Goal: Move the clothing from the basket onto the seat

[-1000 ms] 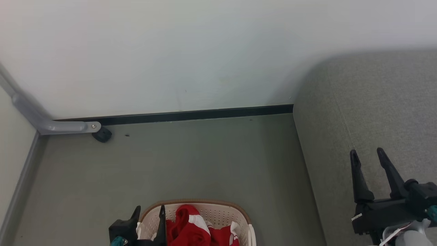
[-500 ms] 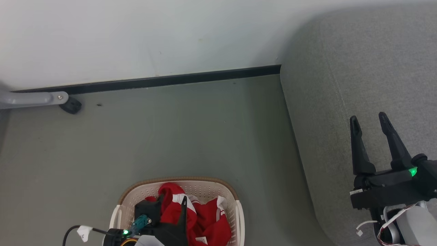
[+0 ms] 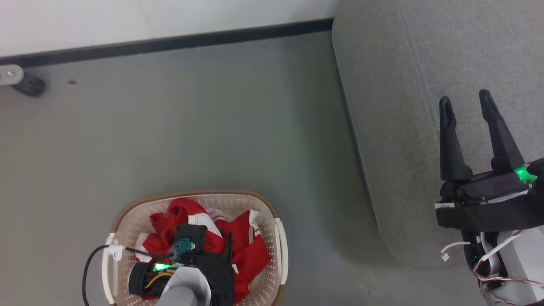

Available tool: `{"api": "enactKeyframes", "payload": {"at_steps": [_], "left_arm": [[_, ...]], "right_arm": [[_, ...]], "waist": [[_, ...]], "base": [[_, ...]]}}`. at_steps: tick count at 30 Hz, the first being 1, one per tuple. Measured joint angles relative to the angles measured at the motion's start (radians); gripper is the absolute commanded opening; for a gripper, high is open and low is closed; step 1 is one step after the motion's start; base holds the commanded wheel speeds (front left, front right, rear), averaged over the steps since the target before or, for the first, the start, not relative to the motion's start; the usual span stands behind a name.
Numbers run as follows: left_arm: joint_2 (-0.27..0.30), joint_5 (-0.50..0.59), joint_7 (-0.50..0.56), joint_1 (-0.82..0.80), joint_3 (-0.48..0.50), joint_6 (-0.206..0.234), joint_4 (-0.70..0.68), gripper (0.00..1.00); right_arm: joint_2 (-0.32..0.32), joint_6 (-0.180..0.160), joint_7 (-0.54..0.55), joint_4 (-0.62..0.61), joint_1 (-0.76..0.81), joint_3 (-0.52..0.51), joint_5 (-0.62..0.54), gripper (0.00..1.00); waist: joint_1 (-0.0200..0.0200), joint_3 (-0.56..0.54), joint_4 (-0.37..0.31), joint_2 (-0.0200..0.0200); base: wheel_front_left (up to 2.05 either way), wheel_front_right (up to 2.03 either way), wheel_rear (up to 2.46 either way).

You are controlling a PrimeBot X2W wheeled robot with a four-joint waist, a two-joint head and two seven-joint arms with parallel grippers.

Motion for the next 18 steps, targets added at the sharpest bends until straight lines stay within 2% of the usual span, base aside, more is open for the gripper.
{"api": "enactKeyframes", "payload": {"at_steps": [6,18], "left_arm": [[0.000,-0.025,0.033,-0.065,0.013,0.001,0.069,1.00],[-0.001,-0.128,0.068,-0.177,0.114,0.008,0.188,1.00]], "right_arm": [[0.009,0.000,0.000,-0.037,-0.030,-0.003,0.000,1.00],[0.021,0.000,0.000,-0.073,-0.071,-0.011,0.000,1.00]], "waist": [[0.0000,0.075,-0.029,0.0000],[-0.0001,0.209,-0.078,-0.0001]], "base": [[0.00,0.00,0.00],[0.00,0.00,0.00]]}}
